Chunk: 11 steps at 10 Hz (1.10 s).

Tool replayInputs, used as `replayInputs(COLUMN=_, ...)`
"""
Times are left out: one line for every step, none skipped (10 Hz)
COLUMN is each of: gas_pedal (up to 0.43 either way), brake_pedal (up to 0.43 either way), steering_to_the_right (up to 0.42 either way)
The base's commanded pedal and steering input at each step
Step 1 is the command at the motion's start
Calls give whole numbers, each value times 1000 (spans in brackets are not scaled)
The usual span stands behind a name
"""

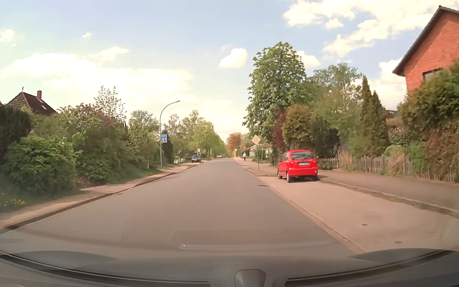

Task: Follow the waypoints while adhering to traffic rules and regulations

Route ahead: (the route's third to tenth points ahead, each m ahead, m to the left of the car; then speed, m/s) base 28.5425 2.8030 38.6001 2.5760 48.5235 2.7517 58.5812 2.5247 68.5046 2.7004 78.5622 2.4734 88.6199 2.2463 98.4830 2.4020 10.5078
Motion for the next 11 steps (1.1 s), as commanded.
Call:
replayInputs(gas_pedal=189, brake_pedal=0, steering_to_the_right=-7)
replayInputs(gas_pedal=189, brake_pedal=0, steering_to_the_right=-7)
replayInputs(gas_pedal=189, brake_pedal=0, steering_to_the_right=-5)
replayInputs(gas_pedal=177, brake_pedal=0, steering_to_the_right=-4)
replayInputs(gas_pedal=177, brake_pedal=0, steering_to_the_right=-3)
replayInputs(gas_pedal=169, brake_pedal=0, steering_to_the_right=-3)
replayInputs(gas_pedal=157, brake_pedal=0, steering_to_the_right=-4)
replayInputs(gas_pedal=157, brake_pedal=0, steering_to_the_right=-5)
replayInputs(gas_pedal=157, brake_pedal=0, steering_to_the_right=-5)
replayInputs(gas_pedal=150, brake_pedal=0, steering_to_the_right=-5)
replayInputs(gas_pedal=150, brake_pedal=0, steering_to_the_right=-5)
